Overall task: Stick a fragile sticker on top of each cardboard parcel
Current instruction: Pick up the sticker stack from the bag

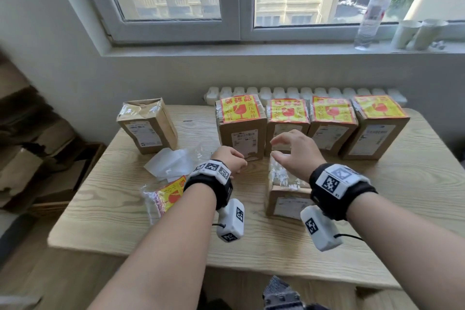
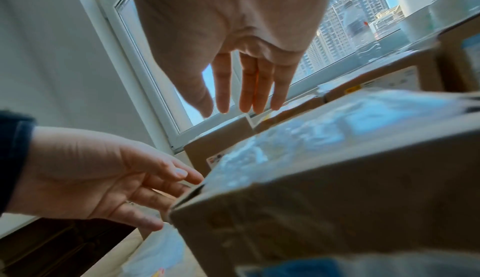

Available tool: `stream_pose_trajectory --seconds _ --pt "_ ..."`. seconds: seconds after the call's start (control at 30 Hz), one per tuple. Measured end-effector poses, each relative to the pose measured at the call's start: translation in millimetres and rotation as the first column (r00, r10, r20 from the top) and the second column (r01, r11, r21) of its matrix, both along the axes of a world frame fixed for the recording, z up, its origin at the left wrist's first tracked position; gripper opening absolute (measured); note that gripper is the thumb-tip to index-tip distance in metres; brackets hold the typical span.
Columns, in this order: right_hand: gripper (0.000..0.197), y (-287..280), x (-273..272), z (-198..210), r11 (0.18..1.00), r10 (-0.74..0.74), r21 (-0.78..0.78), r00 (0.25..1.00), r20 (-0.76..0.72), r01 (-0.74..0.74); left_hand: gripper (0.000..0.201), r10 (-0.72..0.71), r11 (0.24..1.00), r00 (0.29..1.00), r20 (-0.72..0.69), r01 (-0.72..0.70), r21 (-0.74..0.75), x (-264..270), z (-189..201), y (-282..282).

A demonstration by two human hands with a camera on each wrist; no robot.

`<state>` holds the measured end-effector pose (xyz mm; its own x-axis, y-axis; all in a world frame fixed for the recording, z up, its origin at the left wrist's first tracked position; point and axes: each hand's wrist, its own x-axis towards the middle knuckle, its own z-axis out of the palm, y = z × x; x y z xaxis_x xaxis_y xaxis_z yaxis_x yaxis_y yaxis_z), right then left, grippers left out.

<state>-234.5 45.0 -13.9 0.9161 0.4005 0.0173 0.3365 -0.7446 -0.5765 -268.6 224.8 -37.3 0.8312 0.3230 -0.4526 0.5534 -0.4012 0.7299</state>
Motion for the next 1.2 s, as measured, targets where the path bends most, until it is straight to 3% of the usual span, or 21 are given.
stream_pose_trajectory --seconds 0.13,0.3,0.43,0.67,0.8,0.87,1.07,1.2 --pt "0.018 49 -2 2 0.997 0.056 0.050 0.998 -0.016 -0.055 0.014 0.088 0.996 0.996 -0.007 -0.088 0.006 -6 -5 53" --pt "0.022 115 -2 -16 0.995 0.091 -0.017 0.980 -0.179 -0.095 0.012 0.177 0.984 0.983 -0.038 -0.178 -0.020 -19 -20 127" --pt "0.028 153 5 -41 0.995 0.012 -0.088 0.963 -0.268 -0.037 0.024 0.204 0.978 0.974 -0.095 -0.207 -0.024 -26 -39 182" --pt "0.043 191 18 -82 0.977 -0.189 -0.163 0.915 -0.356 0.139 0.017 0.128 0.985 0.974 -0.189 -0.147 -0.089 -23 -72 236" --pt "0.040 209 15 -101 0.960 -0.249 -0.043 0.774 -0.582 0.276 0.014 0.031 0.989 0.963 -0.268 -0.068 -0.130 -21 -87 243" --pt "0.037 215 10 -108 0.949 -0.273 -0.063 0.709 -0.650 0.308 0.018 -0.038 0.991 0.955 -0.293 -0.001 -0.133 -23 -96 243" --pt "0.014 229 -10 -126 0.970 -0.236 -0.168 0.506 -0.830 0.177 0.026 -0.148 0.984 0.933 -0.328 0.105 -0.146 -30 -117 245" --pt "0.010 240 -12 -141 0.968 -0.248 -0.227 0.583 -0.774 0.110 0.023 -0.133 0.985 0.941 -0.310 0.092 -0.143 -34 -124 247"
